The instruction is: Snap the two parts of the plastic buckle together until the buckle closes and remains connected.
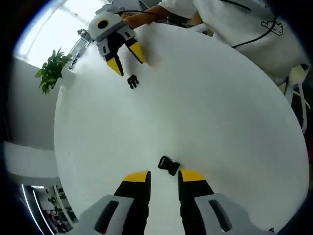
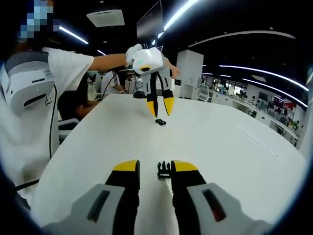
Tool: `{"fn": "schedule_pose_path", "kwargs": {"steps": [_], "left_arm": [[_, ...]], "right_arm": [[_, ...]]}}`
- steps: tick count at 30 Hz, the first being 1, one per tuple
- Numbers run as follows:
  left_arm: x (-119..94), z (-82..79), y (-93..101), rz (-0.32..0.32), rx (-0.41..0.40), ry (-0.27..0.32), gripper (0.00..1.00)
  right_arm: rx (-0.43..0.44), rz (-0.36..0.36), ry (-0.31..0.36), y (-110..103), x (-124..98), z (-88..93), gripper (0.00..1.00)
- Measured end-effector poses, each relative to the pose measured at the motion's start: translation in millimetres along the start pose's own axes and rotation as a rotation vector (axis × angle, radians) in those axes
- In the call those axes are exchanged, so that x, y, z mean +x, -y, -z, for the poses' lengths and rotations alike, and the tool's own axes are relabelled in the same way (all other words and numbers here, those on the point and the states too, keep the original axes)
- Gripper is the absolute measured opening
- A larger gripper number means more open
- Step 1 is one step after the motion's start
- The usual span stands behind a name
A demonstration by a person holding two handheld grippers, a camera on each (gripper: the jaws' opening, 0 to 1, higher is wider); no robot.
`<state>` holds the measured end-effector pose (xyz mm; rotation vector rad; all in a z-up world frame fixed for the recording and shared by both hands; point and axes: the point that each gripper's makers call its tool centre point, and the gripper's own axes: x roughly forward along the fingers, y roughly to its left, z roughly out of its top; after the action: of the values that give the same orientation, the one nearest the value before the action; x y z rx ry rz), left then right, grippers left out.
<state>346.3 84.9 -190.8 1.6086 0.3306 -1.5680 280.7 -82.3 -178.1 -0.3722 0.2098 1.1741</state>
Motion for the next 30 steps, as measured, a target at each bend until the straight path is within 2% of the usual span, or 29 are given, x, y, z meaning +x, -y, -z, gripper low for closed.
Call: {"fn": "schedule_pose_path", "kwargs": {"steps": [1,6,14,18,24,30], "left_arm": [[1,-1.0,-0.3,0.000,0.034,-0.002,0.19],[2,-6.2,0.5,0.012,0.069,-0.001,0.19],[5,-6.7,5.7,0.080,0.153,-0.042,0.19],[7,-5.7,8.2,0.112,0.168,-0.053,0.20],[8,-8.0,8.5,0.145,0.180,-0.037,0.20],[12,-7.3,13.1,0.191,0.195,-0.054,0.20]], "right_arm": [[-0.002,0.001,0.003,0,-1,-0.4,0.24],[-0.001,0.010,0.010,1,-2,-1.7,0.24],[-0.004,0.016,0.017,1,-5,-2.9,0.24],[-0.002,0.020,0.016,-1,-5,-1.9,0.24],[0.001,0.023,0.014,-2,-5,0.4,0.24],[0.004,0.029,0.013,-2,-6,1.4,0.24]]}}
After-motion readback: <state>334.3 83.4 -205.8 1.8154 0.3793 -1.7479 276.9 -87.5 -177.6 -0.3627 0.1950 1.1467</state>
